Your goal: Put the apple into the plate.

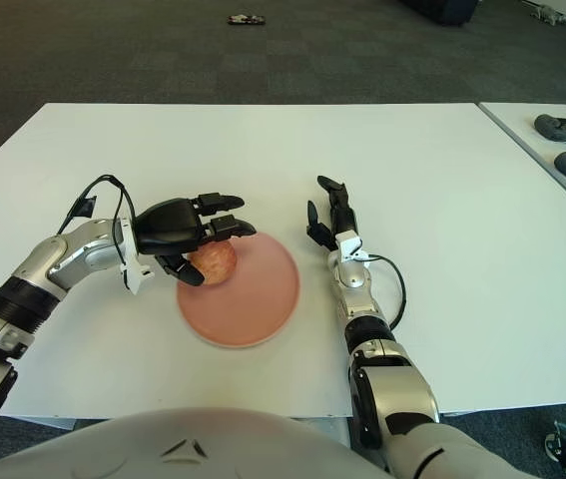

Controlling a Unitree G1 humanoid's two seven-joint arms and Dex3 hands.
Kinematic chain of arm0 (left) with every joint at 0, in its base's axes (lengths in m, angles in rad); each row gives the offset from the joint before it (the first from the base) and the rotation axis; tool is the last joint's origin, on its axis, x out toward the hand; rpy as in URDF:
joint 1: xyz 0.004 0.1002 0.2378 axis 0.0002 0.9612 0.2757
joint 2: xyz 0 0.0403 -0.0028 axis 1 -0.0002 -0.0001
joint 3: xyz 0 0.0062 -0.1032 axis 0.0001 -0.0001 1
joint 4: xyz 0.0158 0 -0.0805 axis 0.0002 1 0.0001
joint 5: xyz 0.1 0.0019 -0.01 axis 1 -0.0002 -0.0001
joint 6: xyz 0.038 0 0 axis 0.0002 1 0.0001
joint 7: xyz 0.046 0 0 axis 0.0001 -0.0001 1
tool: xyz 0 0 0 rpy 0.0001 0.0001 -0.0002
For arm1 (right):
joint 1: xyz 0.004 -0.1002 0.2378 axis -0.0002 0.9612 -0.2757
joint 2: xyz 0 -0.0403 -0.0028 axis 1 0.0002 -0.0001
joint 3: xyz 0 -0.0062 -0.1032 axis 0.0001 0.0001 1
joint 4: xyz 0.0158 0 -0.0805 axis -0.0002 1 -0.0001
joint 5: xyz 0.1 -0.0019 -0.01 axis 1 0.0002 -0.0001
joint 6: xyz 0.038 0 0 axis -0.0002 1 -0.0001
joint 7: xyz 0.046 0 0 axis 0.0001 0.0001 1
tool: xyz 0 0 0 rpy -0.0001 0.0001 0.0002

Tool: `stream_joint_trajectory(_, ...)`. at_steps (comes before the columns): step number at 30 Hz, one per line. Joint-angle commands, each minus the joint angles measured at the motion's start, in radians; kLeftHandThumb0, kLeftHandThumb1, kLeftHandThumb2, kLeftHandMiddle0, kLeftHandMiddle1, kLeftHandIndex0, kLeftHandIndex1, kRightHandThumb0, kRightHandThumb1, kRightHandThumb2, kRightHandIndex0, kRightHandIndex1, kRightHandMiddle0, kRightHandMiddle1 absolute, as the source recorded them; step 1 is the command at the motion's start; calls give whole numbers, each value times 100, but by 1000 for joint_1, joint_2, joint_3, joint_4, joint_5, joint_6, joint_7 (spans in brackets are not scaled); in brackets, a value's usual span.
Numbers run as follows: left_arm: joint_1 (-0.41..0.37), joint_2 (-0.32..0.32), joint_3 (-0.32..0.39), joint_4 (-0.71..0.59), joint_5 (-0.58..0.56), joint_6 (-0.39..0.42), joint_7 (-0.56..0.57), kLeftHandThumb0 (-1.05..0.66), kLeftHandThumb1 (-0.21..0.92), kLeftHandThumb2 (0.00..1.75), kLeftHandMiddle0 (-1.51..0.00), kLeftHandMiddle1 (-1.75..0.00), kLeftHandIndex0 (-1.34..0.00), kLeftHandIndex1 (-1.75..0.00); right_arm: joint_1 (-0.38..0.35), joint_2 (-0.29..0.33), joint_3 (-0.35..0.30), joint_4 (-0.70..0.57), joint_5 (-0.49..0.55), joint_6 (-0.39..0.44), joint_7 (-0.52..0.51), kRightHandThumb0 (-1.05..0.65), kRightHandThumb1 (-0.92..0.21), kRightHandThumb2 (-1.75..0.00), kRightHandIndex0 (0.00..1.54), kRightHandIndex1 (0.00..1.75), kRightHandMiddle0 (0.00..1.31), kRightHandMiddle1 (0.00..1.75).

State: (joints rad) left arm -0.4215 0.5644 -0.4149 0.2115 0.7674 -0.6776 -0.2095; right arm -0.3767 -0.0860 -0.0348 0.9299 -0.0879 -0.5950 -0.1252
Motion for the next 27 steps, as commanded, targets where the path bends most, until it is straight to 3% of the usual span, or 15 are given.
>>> stream_joint_trajectory(1,-4,17,3,-12,1,8,-14,-105,92,86,-1,-1,0,-17,39,10,6,32,-6,58,0,-73,-92,-73,28,1,0,71)
stream_joint_trajectory(16,-8,24,20,-23,-19,-2,-8,-105,92,89,0,0,0,-7,39,7,3,33,-2,62,11,-74,-92,-73,28,1,0,69)
stream_joint_trajectory(27,-3,-2,104,-21,-35,13,116,-105,92,93,0,0,0,-15,32,10,-10,52,20,49,50,-72,-92,-72,25,0,0,66)
